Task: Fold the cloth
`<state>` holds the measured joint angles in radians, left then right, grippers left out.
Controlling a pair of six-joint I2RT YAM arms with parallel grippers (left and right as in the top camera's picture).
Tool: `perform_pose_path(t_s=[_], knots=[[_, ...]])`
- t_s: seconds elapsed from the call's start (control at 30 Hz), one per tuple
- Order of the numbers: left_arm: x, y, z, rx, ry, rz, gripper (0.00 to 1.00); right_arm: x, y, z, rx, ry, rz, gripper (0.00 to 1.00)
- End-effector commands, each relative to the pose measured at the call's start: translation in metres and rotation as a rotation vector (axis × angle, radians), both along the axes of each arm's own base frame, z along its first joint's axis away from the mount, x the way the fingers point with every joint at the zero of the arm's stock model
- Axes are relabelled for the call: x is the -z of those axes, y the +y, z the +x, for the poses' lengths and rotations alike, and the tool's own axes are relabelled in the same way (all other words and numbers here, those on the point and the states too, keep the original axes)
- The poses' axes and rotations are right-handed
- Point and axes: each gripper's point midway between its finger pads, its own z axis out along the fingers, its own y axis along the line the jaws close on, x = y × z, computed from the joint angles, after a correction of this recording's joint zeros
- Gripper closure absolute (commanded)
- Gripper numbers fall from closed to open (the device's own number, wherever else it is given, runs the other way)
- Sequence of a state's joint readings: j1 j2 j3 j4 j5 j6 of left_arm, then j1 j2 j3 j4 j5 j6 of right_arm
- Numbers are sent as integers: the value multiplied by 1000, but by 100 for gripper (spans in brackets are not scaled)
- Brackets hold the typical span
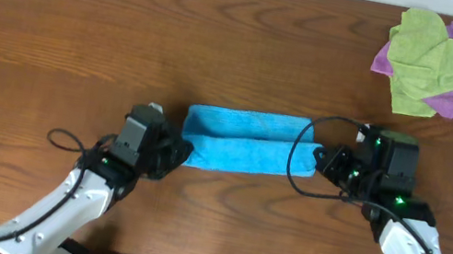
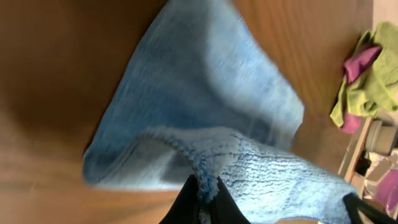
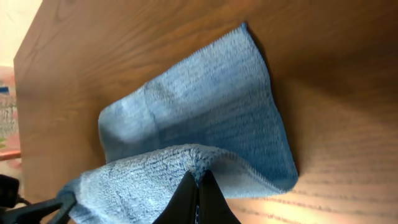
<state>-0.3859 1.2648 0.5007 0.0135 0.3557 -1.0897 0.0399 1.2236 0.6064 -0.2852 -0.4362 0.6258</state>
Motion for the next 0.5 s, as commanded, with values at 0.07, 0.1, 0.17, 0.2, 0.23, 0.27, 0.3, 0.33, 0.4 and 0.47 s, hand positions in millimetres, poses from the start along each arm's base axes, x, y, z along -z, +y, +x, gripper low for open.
perform_pose_path(t_s=[0.07,0.1,0.17,0.2,0.23,0.27,0.3,0.33,0.4,0.47], knots=[[-16,4,37,-1,-114,93,94,8,1,12,14,-9,-4,99],[-16,4,41,-6,-117,104,94,9,1,15,15,-14,-3,99],[-14,4,48,-12,-116,120,94,11,1,21,14,-28,-2,99],[-13,5,50,-15,-113,128,94,13,1,24,14,-34,-2,99],[-11,5,53,-16,-112,135,94,14,1,27,14,-38,-2,99],[-9,5,55,-19,-110,141,94,16,1,29,15,-42,-2,99],[-8,5,57,-23,-110,145,94,17,1,31,16,-46,-1,99],[-6,5,59,-26,-112,147,94,18,2,34,20,-47,3,99],[-3,6,62,-35,-116,157,94,21,2,38,23,-53,5,99],[1,7,67,-39,-123,162,94,22,2,44,26,-68,9,99]])
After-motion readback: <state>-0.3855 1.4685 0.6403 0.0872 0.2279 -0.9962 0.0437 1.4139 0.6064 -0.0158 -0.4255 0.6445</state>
